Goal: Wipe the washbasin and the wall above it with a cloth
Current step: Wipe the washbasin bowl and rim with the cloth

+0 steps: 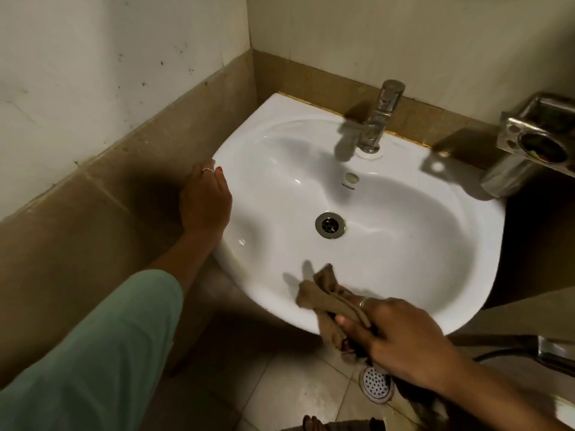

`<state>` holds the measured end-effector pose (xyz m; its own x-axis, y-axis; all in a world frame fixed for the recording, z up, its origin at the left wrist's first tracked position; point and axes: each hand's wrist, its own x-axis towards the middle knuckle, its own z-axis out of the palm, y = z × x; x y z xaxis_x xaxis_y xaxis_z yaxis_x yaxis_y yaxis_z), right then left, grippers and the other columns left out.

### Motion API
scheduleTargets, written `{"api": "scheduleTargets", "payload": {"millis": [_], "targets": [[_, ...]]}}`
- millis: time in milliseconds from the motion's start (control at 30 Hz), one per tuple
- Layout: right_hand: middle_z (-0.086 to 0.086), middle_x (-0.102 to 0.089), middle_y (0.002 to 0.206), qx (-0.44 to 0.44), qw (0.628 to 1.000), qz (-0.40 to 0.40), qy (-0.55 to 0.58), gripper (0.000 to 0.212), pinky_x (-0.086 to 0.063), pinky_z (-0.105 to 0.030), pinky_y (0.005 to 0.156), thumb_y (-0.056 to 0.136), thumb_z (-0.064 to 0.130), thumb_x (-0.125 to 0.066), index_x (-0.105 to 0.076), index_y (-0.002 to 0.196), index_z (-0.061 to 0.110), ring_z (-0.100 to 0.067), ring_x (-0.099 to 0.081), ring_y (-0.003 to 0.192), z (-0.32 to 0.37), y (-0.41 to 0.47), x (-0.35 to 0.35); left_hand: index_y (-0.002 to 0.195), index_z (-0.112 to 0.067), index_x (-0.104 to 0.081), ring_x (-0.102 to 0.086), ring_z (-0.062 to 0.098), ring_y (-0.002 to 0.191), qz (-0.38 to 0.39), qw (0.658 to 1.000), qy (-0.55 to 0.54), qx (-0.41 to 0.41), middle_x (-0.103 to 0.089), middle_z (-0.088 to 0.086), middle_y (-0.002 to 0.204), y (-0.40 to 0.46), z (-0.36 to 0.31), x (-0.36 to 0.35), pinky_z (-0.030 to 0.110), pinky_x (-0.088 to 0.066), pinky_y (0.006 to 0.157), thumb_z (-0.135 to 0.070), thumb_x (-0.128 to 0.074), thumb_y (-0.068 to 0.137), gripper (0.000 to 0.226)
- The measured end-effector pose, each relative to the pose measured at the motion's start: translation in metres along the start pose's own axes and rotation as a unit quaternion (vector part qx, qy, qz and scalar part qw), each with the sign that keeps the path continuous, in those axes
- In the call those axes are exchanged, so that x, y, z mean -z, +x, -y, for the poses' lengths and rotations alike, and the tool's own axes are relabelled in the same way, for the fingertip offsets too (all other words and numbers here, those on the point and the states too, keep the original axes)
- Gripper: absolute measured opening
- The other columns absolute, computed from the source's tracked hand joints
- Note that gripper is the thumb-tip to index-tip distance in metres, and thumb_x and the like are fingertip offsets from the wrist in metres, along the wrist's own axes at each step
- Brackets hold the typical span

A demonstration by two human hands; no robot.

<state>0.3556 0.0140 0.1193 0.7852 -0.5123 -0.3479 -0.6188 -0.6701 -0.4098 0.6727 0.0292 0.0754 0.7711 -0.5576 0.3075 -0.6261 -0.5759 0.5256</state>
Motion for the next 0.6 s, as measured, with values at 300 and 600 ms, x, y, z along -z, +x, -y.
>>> {"api": "scheduleTargets", "payload": {"millis": [300,600], "targets": [[-0.002,0.009,0.160,-0.034,0.966,0.248,0.070,0.063,-0.004,-0.042,0.118,0.097,0.057,-0.020,-0.006,0.152,0.027,-0.018,0.008,0.146,0.010,0.091,-0.015,0.119,-0.002,-0.055,-0.056,0.030,0.106,0.007,0.999,0.007,0.034,-0.061,0.017,0.114,0.002,0.003,-0.002,0.038,-0.043,0.090,-0.028,-0.026,0.099,0.044],[-0.011,0.027,0.155,-0.101,0.993,0.016,0.053,0.071,0.010,-0.045,0.115,0.098,0.054,-0.020,0.017,0.149,0.020,-0.028,0.022,0.143,0.015,0.184,-0.059,0.131,-0.002,-0.046,-0.054,0.026,0.117,0.018,0.998,-0.016,0.056,-0.054,0.016,0.130,0.004,0.001,-0.003,0.024,-0.039,0.094,-0.024,-0.032,0.100,0.041]]}}
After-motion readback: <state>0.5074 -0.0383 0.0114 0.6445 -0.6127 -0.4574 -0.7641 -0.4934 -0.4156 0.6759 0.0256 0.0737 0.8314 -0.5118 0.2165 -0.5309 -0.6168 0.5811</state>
